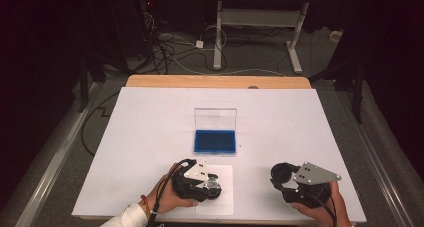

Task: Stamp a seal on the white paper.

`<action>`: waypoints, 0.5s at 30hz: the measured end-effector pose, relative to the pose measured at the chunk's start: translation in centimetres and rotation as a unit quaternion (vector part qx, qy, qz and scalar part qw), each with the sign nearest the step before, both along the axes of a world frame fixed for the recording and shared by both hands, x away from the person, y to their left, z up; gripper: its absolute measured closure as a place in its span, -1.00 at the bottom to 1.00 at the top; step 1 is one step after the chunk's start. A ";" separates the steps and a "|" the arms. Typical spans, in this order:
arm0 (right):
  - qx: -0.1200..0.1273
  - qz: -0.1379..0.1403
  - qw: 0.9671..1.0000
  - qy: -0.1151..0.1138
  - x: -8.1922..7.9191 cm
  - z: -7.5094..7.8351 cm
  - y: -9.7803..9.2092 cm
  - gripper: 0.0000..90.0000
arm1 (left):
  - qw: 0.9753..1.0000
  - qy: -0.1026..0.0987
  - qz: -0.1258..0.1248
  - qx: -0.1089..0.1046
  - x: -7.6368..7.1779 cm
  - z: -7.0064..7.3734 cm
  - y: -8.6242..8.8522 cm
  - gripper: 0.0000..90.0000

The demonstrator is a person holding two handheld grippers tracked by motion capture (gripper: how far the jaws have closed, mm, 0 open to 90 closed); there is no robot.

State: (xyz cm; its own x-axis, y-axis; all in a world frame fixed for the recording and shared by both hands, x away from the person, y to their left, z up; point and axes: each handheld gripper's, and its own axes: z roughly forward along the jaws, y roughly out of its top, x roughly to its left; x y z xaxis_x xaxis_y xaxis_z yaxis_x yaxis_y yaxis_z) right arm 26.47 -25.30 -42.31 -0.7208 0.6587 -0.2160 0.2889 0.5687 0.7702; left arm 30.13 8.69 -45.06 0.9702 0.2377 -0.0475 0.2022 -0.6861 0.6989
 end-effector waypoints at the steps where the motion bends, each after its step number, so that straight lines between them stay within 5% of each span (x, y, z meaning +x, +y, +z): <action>1: 0.000 0.000 1.000 0.000 0.0 0.0 0.0 -0.14 | 1.000 -0.002 0.000 0.000 0.0 0.0 0.0 0.21; 15: -0.008 0.002 1.000 0.000 0.0 0.0 0.5 -0.14 | 1.000 -0.020 0.002 -0.001 -0.4 -0.2 0.1 0.21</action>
